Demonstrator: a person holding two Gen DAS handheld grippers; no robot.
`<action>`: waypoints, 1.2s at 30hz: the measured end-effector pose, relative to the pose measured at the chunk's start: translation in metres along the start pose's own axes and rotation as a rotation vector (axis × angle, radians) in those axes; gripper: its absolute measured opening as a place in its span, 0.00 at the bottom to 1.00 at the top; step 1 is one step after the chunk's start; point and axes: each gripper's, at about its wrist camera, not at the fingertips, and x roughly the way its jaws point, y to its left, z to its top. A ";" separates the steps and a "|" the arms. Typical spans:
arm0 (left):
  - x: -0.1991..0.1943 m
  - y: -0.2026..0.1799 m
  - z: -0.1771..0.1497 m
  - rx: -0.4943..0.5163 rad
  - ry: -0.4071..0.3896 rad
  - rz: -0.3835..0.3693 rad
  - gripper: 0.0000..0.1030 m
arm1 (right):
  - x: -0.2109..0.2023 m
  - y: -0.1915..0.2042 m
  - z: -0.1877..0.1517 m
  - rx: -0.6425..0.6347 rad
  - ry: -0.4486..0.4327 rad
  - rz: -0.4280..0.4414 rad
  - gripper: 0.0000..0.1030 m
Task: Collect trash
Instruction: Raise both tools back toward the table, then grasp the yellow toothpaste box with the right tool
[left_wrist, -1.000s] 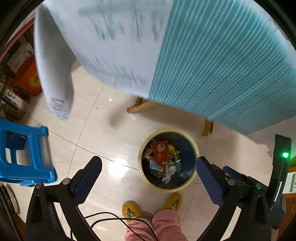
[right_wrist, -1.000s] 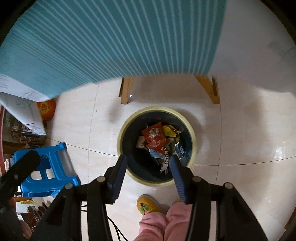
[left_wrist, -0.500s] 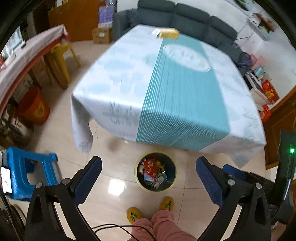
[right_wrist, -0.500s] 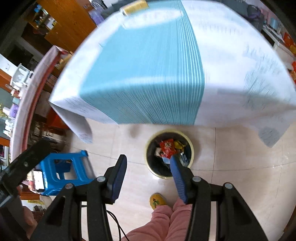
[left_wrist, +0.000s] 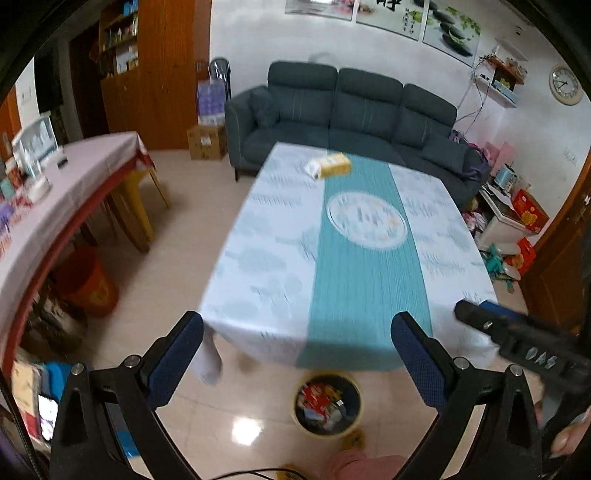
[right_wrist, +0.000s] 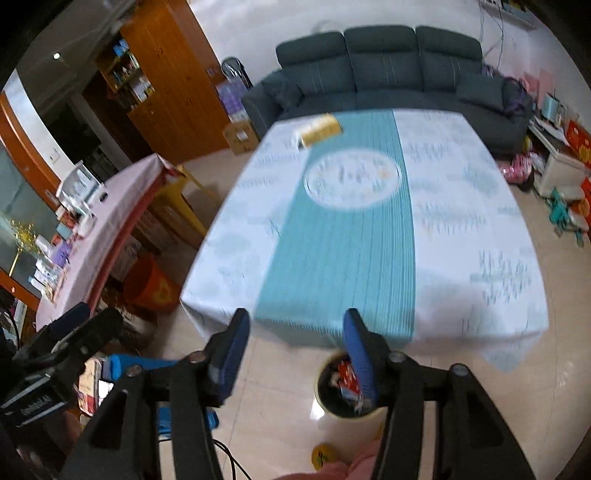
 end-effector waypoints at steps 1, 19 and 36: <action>0.000 0.001 0.010 0.009 -0.010 0.009 0.98 | -0.003 0.001 0.009 -0.001 -0.013 0.006 0.59; 0.158 -0.014 0.212 -0.048 -0.009 0.263 0.98 | 0.129 -0.037 0.241 0.060 0.096 0.122 0.61; 0.377 0.016 0.285 -0.309 0.158 0.409 0.98 | 0.376 -0.077 0.375 0.235 0.317 0.117 0.76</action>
